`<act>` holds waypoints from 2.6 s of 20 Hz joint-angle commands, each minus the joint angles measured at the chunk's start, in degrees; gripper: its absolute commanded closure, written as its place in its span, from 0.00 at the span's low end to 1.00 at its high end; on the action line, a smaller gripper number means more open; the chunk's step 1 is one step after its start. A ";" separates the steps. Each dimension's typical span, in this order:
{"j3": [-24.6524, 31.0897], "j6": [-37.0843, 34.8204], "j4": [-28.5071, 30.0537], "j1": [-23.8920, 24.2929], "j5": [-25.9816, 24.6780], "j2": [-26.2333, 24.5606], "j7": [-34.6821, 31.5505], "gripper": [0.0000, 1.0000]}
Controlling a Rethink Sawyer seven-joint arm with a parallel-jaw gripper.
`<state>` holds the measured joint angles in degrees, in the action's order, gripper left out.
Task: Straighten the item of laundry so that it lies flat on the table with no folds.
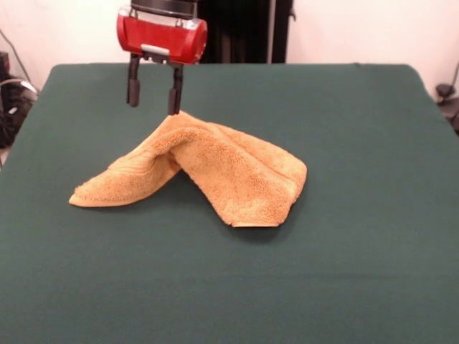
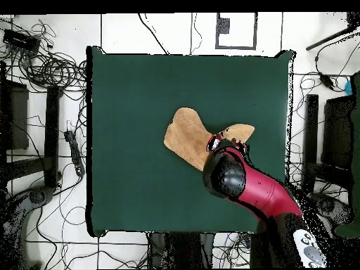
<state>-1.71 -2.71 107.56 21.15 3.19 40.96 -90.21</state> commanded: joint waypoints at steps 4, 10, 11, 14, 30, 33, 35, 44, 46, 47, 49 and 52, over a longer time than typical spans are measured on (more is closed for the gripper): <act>7.42 -3.83 4.17 -0.26 6.53 -2.82 -14.95 0.00; 6.65 -0.80 3.46 -0.27 7.93 -5.56 -15.70 0.00; 6.37 -0.81 2.86 -0.62 8.44 -6.13 -15.86 0.00; 5.89 0.33 2.03 -0.73 9.48 -7.78 -16.46 0.00; 3.46 -0.44 3.77 -4.10 12.99 -5.40 -16.96 0.00; 2.71 -1.17 3.48 -4.86 13.82 -4.95 -16.90 0.00; 2.62 -1.18 3.36 -5.00 14.32 -4.84 -16.96 0.00; 2.59 0.46 3.07 -5.20 15.32 -6.29 -16.16 0.00; 2.64 1.41 3.11 -5.21 15.11 -6.69 -16.05 0.00; 2.81 1.75 3.44 -4.97 14.92 -6.59 -16.04 0.00; 2.97 2.50 3.76 -4.94 14.64 -6.82 -16.13 0.00; 2.40 3.09 3.83 -5.62 14.49 -7.10 -16.18 0.00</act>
<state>-0.78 -2.64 108.06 17.95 15.09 36.51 -90.21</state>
